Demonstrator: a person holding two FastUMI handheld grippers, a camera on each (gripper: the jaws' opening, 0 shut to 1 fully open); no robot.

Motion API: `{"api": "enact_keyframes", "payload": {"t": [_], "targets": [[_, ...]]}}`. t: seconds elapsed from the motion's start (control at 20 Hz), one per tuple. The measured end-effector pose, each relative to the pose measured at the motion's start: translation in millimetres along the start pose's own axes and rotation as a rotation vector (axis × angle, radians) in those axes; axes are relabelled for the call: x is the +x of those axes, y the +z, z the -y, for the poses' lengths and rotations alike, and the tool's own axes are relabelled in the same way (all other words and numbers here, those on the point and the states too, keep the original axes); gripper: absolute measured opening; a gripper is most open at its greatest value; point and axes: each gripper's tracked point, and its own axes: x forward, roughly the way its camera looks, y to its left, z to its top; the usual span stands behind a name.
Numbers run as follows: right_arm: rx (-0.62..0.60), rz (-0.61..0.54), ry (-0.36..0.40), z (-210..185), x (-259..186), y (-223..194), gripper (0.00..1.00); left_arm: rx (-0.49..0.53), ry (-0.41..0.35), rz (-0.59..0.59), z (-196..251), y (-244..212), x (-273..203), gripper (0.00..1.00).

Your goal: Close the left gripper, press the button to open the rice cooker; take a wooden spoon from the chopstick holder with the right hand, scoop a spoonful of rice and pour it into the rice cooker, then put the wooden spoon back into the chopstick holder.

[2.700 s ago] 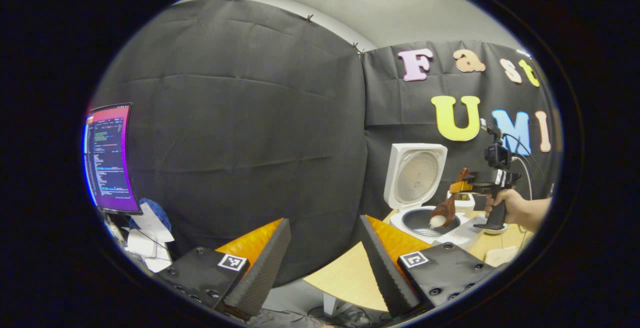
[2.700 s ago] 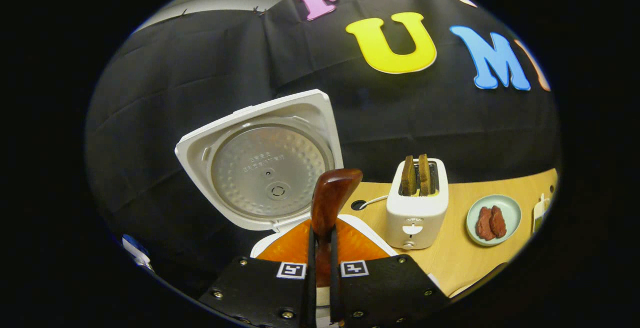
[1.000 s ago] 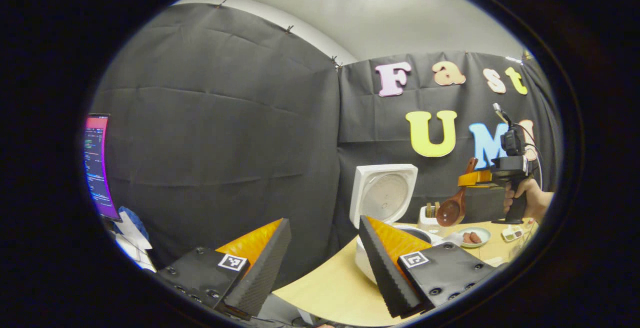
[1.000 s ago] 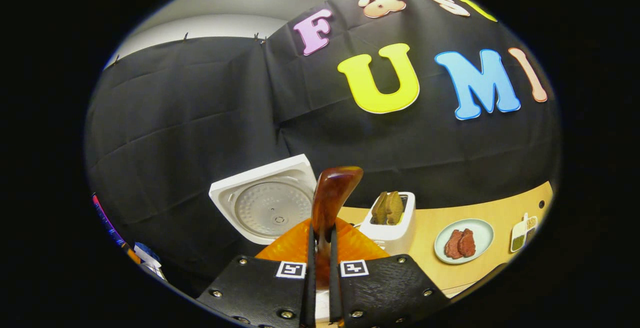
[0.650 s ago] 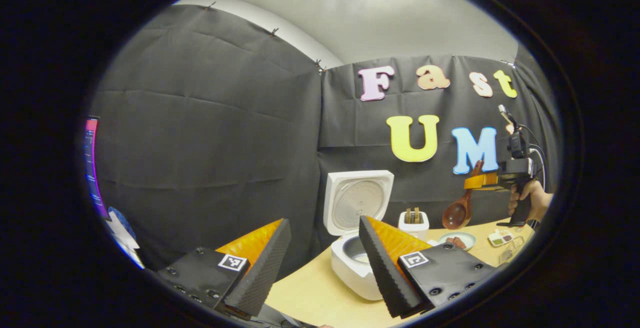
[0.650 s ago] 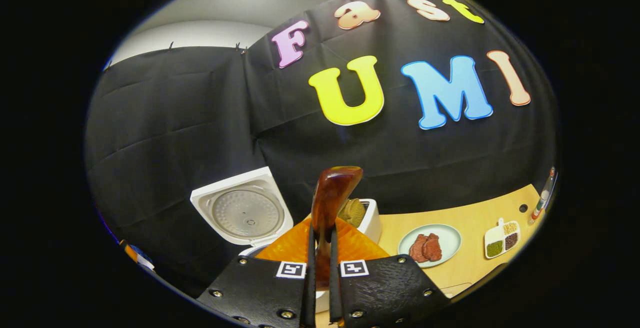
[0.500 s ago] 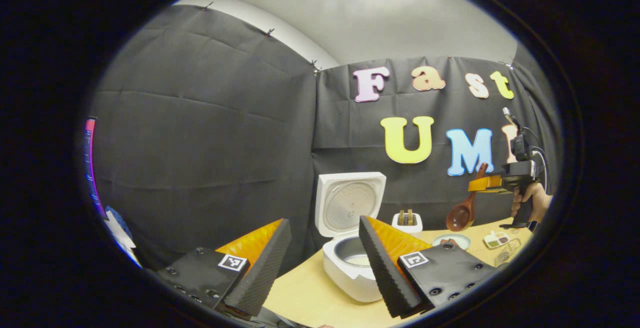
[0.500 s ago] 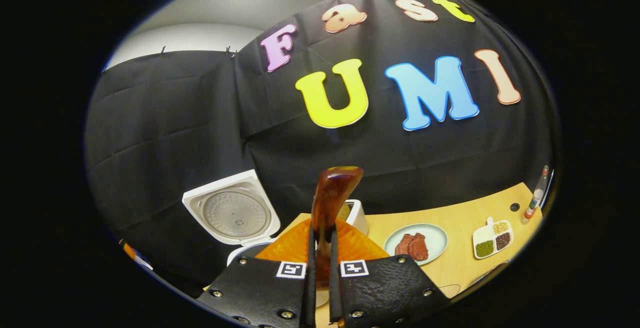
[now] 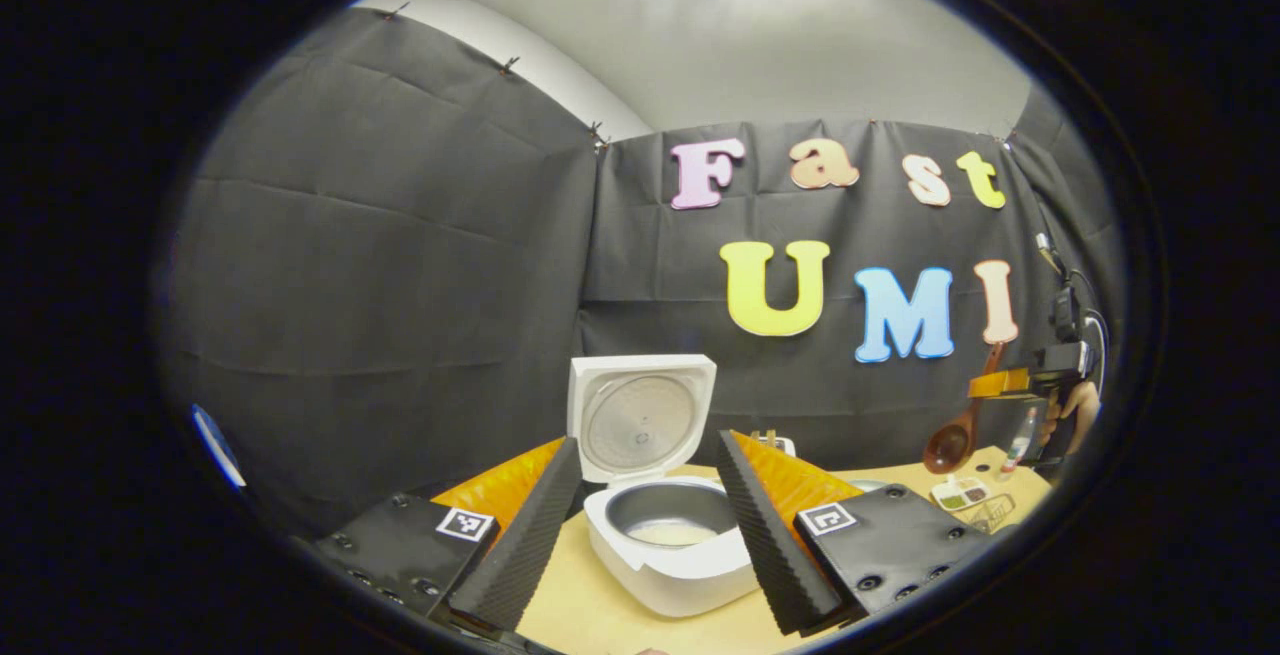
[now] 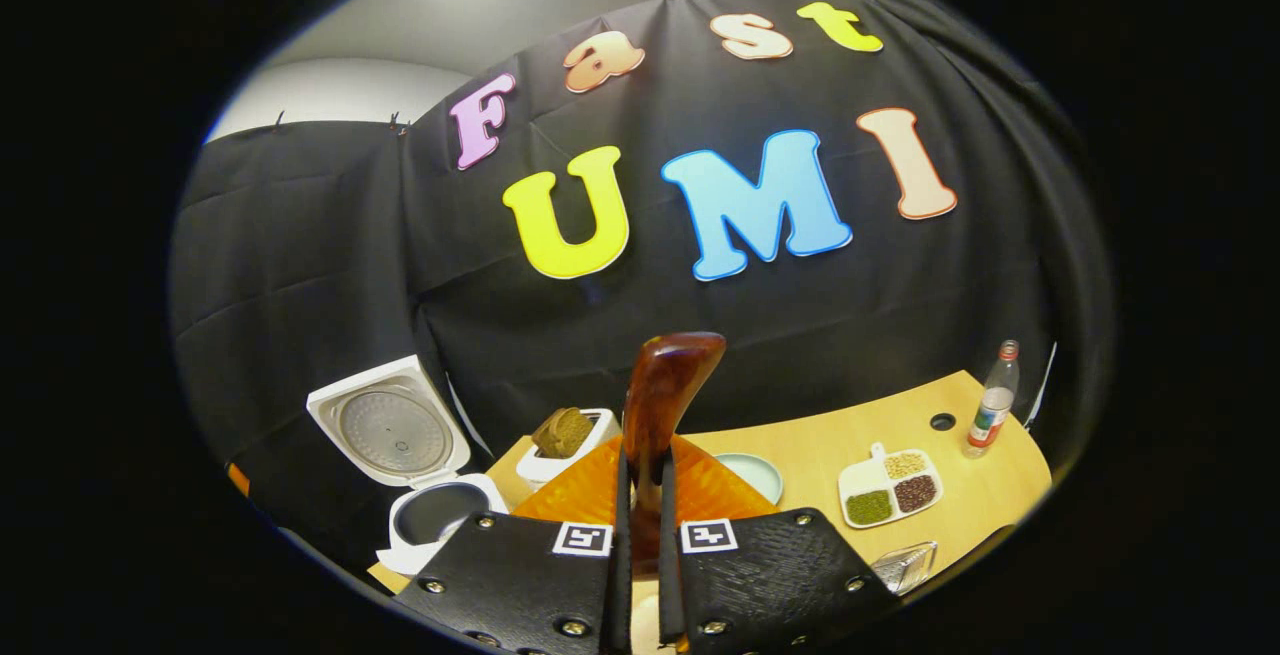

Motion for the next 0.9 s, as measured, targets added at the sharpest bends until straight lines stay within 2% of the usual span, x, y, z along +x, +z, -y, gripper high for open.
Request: {"api": "enact_keyframes", "payload": {"t": [0.05,0.15,0.25,0.65,0.75,0.9], "targets": [[0.005,0.006,-0.014,10.4,-4.5,2.1,0.11,-0.001,-0.007,0.004,6.1,1.4,1.2,0.91],[0.018,0.012,-0.048,33.2,-13.8,2.0,0.11,-0.004,-0.021,0.011,17.8,4.6,3.1,0.99],[0.024,0.018,-0.087,56.5,-22.8,1.6,0.11,-0.008,-0.035,0.014,28.7,6.9,4.8,0.91],[-0.002,-0.007,-0.235,144.1,-51.4,-20.6,0.11,0.007,-0.069,0.024,65.2,15.4,7.3,0.91],[-0.007,-0.022,-0.265,159.4,-57.6,-27.1,0.11,0.017,-0.075,0.026,73.1,18.9,6.7,0.99],[-0.005,-0.044,-0.302,178.3,-61.4,-41.8,0.11,0.027,-0.081,0.023,82.4,20.5,3.9,0.99]]}}
